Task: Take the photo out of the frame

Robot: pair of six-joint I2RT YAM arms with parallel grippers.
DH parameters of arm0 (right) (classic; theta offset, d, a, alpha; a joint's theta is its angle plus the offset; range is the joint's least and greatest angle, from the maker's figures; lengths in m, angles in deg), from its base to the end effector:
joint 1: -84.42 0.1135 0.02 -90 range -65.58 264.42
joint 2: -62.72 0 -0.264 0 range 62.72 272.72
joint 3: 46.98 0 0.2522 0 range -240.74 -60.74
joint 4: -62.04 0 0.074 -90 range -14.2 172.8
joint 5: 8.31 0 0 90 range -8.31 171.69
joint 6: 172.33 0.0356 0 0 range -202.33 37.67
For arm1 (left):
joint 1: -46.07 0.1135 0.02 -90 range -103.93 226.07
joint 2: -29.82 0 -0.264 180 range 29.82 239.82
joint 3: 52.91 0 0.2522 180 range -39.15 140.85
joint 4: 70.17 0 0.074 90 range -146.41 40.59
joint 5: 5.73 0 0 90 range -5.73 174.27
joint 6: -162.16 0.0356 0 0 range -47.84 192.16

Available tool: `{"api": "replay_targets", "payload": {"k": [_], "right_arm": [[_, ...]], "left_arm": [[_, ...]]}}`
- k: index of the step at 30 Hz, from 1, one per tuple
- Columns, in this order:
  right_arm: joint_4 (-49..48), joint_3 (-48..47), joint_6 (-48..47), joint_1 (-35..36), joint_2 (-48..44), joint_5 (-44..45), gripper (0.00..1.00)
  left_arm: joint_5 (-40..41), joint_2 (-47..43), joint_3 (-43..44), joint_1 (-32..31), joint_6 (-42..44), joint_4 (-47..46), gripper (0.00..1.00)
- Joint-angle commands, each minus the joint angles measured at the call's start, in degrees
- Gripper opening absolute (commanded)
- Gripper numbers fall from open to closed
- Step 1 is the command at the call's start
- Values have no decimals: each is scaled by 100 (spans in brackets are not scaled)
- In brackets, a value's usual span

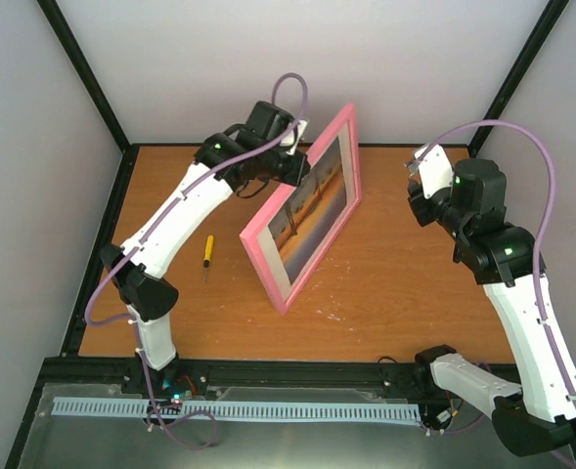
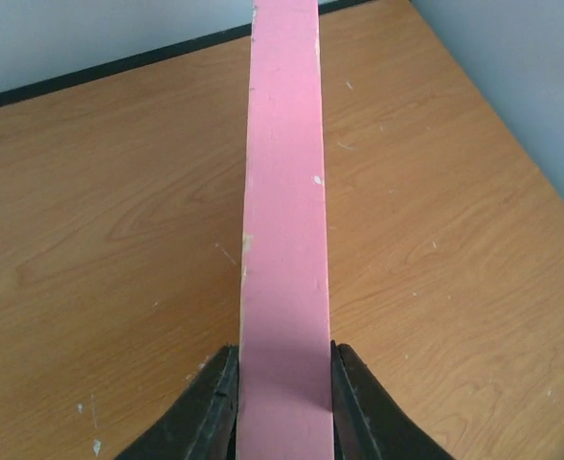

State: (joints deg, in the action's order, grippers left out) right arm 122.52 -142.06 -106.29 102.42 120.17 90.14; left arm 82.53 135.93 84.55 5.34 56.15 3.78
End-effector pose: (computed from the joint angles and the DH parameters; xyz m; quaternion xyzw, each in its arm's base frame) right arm 0.1712 0.0501 0.4476 -0.2595 0.7904 -0.0900 0.5476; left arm 0.2943 -0.2548 0.4242 0.2019 0.8930 -0.2032 0.3470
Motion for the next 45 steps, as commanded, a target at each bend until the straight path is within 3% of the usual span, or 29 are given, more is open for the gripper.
{"api": "replay_targets", "payload": {"k": [1,5,11,17,21,25,33,39,45], "right_arm": [[-280,600,425,-248,24,-499,38],[-495,1488,695,-629,291,-1514,37],[-910,2299,844,-868,1006,-2719,37],[-1409,2705,690,-993,1563,-2800,35],[-1447,2824,662,-1035,1663,-2895,35],[-1442,2932,607,-1035,1709,-2900,35],[-1457,3051,493,-1044,1809,-2595,35],[-1438,3061,464,-1052,1957,-2494,39],[-1435,3047,442,-1053,2091,-2323,41]], "left_arm": [[-953,-377,-228,402,-569,-794,1],[-1055,-554,-1040,665,-659,-1159,1],[-1265,-1371,-3250,1051,-1004,-2409,1],[-1341,-2021,-5693,1258,-1404,-3978,1],[-1032,-2062,-6553,1261,-1501,-4594,1],[-597,-1799,-6783,1322,-1339,-4808,1],[-587,-981,-6883,1521,-1195,-5285,2],[-617,-577,-6842,1563,-1077,-5462,21],[-733,-252,-6949,1606,-954,-5595,30]]}}
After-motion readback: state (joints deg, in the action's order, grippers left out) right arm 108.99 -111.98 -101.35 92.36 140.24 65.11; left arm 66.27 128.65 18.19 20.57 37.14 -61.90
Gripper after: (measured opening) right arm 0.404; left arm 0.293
